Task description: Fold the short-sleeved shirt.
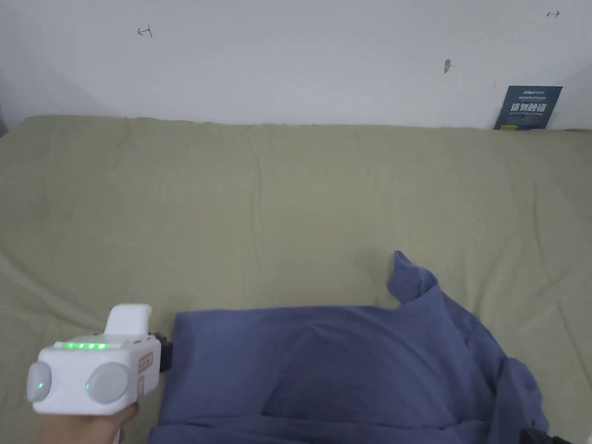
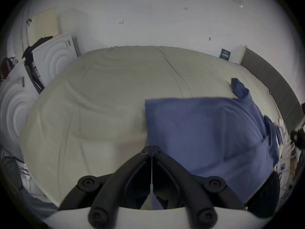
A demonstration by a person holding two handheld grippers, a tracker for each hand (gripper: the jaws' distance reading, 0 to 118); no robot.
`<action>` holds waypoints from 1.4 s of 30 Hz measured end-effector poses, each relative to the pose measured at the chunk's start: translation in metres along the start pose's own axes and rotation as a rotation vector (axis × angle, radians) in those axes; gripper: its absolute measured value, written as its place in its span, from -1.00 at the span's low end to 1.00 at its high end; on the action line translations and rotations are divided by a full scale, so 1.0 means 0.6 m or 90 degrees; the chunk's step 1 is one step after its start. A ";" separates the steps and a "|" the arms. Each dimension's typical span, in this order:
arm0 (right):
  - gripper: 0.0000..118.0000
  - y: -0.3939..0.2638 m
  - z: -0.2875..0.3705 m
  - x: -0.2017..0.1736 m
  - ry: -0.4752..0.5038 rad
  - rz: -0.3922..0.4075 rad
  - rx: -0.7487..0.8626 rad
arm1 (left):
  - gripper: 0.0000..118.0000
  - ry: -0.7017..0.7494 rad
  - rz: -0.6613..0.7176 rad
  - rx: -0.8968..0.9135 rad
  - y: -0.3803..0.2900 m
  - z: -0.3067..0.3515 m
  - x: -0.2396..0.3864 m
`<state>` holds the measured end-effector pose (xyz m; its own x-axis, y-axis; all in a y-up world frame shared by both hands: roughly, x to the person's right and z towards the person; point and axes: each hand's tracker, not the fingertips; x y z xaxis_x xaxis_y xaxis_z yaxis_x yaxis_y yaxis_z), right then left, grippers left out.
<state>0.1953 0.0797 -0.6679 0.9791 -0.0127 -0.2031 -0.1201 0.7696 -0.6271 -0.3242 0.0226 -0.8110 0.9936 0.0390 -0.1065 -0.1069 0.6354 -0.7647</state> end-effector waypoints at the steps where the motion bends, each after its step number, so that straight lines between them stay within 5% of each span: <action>1: -0.99 0.001 -0.004 -0.002 0.004 -0.001 -0.003 | 0.40 0.008 -0.011 0.003 0.018 -0.023 0.000; 4: -0.99 -0.001 -0.016 -0.001 0.010 -0.003 -0.021 | 1.00 0.034 -0.036 -0.011 0.051 -0.066 0.013; 10: -0.99 -0.004 -0.032 0.008 0.007 -0.010 -0.044 | 0.95 0.032 -0.026 -0.058 0.060 -0.156 0.021; 13: -0.99 -0.004 -0.033 0.011 0.001 -0.015 -0.052 | 0.54 0.011 -0.073 -0.057 0.040 -0.153 0.037; 14: -0.99 -0.003 -0.033 0.013 0.001 -0.018 -0.052 | 0.29 0.013 -0.080 -0.029 0.038 -0.139 0.040; 16: -0.99 -0.003 -0.033 0.014 0.000 -0.021 -0.049 | -0.69 0.011 -0.074 -0.026 0.031 -0.122 0.053; 17: -0.99 -0.001 -0.034 0.014 0.000 -0.021 -0.048 | -0.81 -0.025 -0.060 -0.028 0.024 -0.117 0.056; 28: -0.99 0.094 -0.148 0.052 -0.006 0.033 -0.038 | -0.82 -0.111 -0.005 0.043 0.022 -0.029 0.029; 29: -0.92 0.111 -0.176 0.061 -0.013 0.055 -0.043 | -0.82 -0.109 -0.006 0.044 0.024 -0.023 0.032; 30: -0.39 0.126 -0.205 0.069 -0.011 0.071 -0.050 | -0.82 -0.109 -0.008 0.048 0.025 -0.016 0.035; 33: 0.26 0.157 -0.299 0.095 -0.013 0.090 -0.061 | -0.82 -0.110 -0.012 0.054 0.029 -0.011 0.038; 34: 0.88 0.166 -0.333 0.103 -0.002 0.097 -0.093 | -0.82 -0.110 -0.012 0.054 0.028 -0.014 0.038; 35: 1.00 0.169 -0.361 0.111 0.020 0.102 -0.110 | -0.82 -0.109 -0.012 0.053 0.029 -0.014 0.038; 42: 1.00 0.171 -0.485 0.130 -0.030 0.131 -0.183 | -0.82 -0.110 0.004 0.038 0.024 -0.026 0.030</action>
<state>0.2117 -0.0279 -0.9672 0.9349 0.1586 -0.3174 -0.3512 0.5414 -0.7639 -0.3085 0.0204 -0.8341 0.9852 0.1714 0.0042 -0.1151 0.6793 -0.7248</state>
